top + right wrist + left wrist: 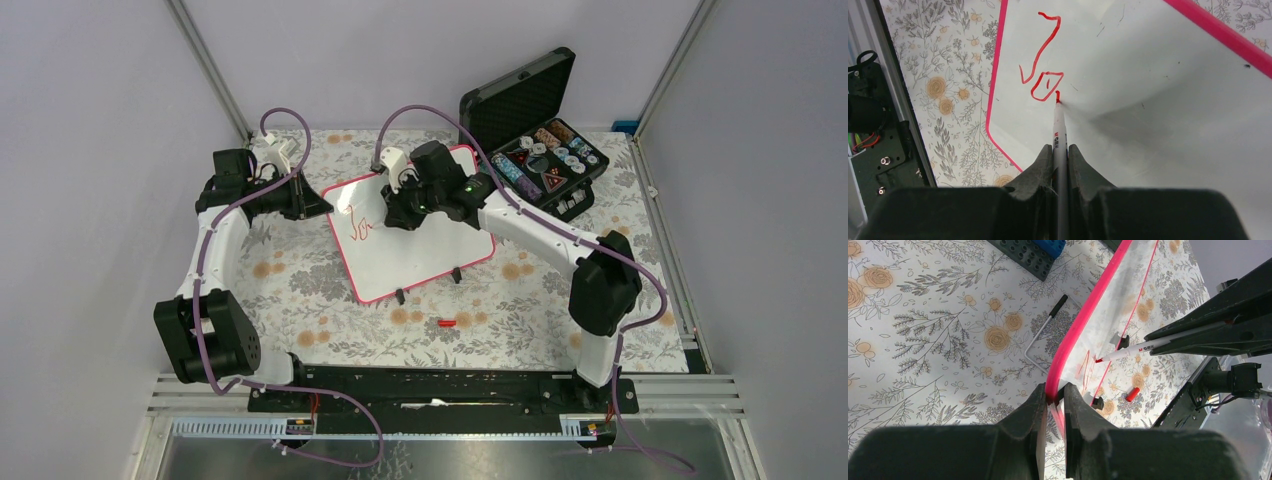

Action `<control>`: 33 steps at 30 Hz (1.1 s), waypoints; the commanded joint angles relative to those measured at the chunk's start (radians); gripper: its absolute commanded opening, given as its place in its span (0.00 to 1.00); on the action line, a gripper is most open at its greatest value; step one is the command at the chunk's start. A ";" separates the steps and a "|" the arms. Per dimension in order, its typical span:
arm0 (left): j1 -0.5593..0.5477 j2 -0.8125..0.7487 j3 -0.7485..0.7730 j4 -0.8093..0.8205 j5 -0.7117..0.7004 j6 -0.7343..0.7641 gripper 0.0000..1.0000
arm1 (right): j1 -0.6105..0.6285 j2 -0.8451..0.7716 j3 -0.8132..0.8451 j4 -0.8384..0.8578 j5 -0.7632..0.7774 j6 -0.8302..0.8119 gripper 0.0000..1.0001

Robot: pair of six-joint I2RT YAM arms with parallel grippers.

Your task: Write a sentence on the whiteboard

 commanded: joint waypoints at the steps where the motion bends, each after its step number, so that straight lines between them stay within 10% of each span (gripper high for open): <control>1: -0.007 -0.024 0.000 0.056 -0.035 0.049 0.00 | -0.017 -0.039 -0.026 0.018 0.052 -0.026 0.00; 33: -0.009 -0.023 0.002 0.057 -0.036 0.048 0.00 | -0.042 -0.027 0.008 0.017 0.041 -0.019 0.00</control>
